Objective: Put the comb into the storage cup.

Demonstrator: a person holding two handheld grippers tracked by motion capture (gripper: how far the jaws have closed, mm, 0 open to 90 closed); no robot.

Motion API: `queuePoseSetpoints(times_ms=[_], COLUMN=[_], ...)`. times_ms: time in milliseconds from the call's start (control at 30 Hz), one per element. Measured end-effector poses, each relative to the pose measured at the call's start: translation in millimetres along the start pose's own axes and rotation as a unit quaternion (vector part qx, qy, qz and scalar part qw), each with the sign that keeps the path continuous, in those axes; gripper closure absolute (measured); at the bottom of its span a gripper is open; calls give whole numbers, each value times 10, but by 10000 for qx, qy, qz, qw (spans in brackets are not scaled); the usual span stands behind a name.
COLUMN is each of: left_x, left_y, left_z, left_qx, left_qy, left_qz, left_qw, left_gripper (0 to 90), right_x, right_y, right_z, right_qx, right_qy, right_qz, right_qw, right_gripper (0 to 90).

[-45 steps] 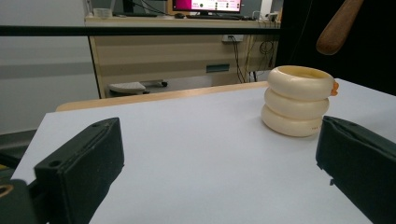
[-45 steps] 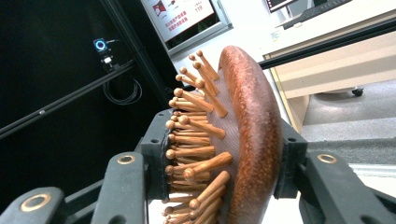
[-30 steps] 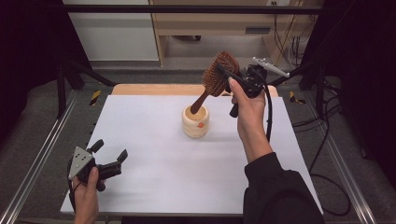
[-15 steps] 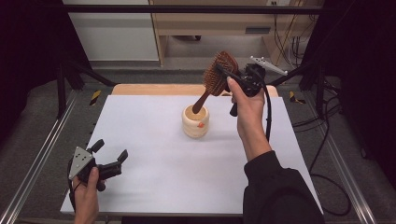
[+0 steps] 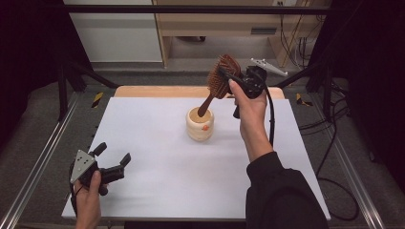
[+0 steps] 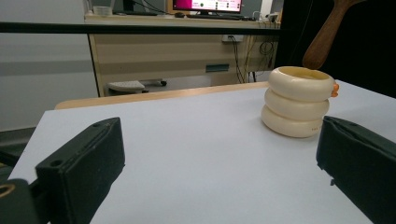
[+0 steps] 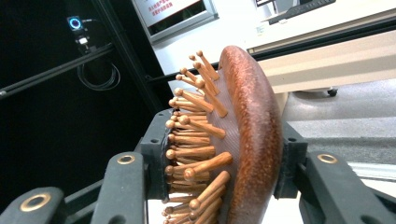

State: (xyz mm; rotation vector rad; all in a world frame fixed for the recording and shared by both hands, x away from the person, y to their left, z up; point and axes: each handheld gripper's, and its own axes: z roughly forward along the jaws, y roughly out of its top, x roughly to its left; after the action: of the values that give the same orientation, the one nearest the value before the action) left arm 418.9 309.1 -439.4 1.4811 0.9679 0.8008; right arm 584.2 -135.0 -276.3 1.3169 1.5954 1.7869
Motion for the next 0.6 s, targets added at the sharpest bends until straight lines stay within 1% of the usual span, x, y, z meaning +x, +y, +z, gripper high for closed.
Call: queuePoseSetpoints(times_ms=[267, 433, 500, 567, 600], left_x=[0, 4, 3, 2, 1], left_y=[-2, -3, -4, -5, -4], left_z=[2, 3, 5, 7, 6], left_qx=[7, 8, 12, 17, 10], left_qy=[-11, -20, -21, -23, -25], left_qz=[-4, -9, -8, -10, -11], left_qw=[10000, 10000, 10000, 10000, 10000], left_gripper=[14, 14, 14, 14, 14], right_x=[-11, -31, -40, -56, -64], right_y=[-49, -83, -95, -126, -150], right_z=[80, 145, 157, 188, 218], right_qx=[71, 121, 123, 174, 215], right_qy=[-19, -74, -76, -82, -123], right_qz=[-64, -105, -94, -24, -46], right_qw=[10000, 9998, 9999, 9998, 9997], right_gripper=[514, 514, 514, 513, 514])
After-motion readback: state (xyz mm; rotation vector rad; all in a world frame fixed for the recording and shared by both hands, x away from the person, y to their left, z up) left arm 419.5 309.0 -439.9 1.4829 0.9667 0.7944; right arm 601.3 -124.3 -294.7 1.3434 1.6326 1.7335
